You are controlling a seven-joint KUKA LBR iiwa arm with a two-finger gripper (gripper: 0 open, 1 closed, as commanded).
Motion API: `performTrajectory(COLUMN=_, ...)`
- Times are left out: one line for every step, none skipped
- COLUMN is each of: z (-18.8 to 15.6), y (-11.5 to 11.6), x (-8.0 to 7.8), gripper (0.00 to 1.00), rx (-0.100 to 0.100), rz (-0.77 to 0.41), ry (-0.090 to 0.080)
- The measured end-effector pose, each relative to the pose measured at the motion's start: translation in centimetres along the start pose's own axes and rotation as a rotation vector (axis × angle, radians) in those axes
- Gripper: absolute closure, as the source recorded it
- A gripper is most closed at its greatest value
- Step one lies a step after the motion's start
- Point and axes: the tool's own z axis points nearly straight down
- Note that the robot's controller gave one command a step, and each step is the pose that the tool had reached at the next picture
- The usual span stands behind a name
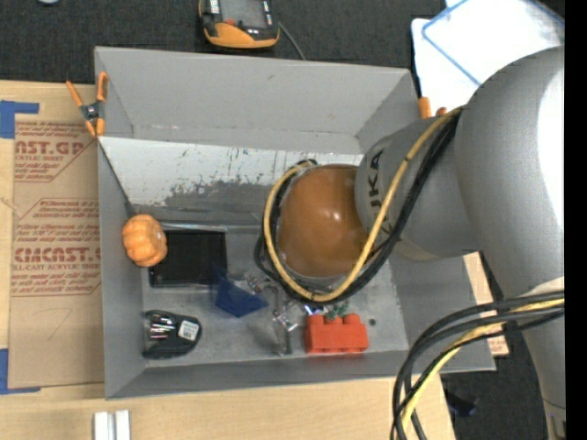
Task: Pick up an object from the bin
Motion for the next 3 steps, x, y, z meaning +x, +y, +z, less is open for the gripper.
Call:
performTrajectory(z=-1.19, y=0.77, x=-0.60, gripper=0.00, rx=0.001, rz=0.184, ry=0.000)
performTrajectory(z=-0.61, y=-0.05, x=-0.21, gripper=1.00, rx=-0.002, rz=0.134, ry=-0.002)
performTrajectory(z=-0.61, y=-0.05, x=-0.21, gripper=1.00, rx=-0.002, rz=0.134, ry=-0.002)
